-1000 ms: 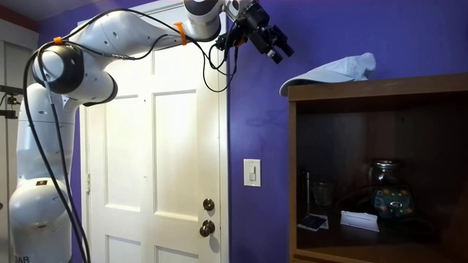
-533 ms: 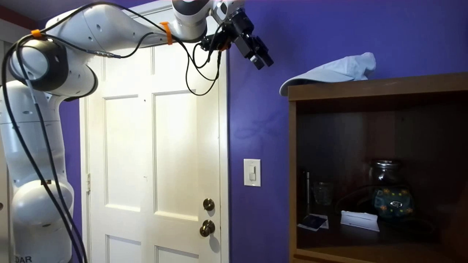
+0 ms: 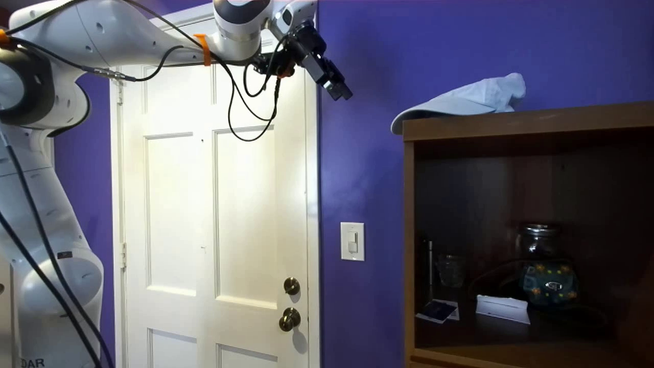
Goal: Remove the white cap from the door and put it on top of the cabinet on the right
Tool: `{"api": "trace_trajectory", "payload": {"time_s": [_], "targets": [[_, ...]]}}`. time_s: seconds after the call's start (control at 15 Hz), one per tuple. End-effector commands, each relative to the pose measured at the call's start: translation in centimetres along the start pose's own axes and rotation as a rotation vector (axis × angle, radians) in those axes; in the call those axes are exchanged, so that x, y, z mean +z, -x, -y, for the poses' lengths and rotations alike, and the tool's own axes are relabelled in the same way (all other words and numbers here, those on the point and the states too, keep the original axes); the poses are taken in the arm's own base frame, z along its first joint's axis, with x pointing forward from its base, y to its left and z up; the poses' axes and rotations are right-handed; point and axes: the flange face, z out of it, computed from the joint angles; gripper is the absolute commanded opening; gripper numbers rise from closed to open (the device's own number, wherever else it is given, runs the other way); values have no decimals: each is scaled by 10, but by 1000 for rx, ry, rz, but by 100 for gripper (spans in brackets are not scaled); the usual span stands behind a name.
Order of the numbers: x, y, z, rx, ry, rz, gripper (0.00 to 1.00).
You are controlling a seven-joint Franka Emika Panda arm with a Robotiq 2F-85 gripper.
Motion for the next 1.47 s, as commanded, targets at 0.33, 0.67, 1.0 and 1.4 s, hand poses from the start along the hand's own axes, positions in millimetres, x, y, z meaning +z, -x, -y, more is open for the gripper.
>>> {"api": "trace_trajectory", "payload": {"time_s": [0.33,0.67,1.0,1.4], "targets": [[-10,44,3,-71,-31,-16,100],[-10,59,-1,-88,-40,-15,100],[-10,60,-2,-90,-41,-15,100],[-10,60,-2,-90,-41,-15,100]]}}
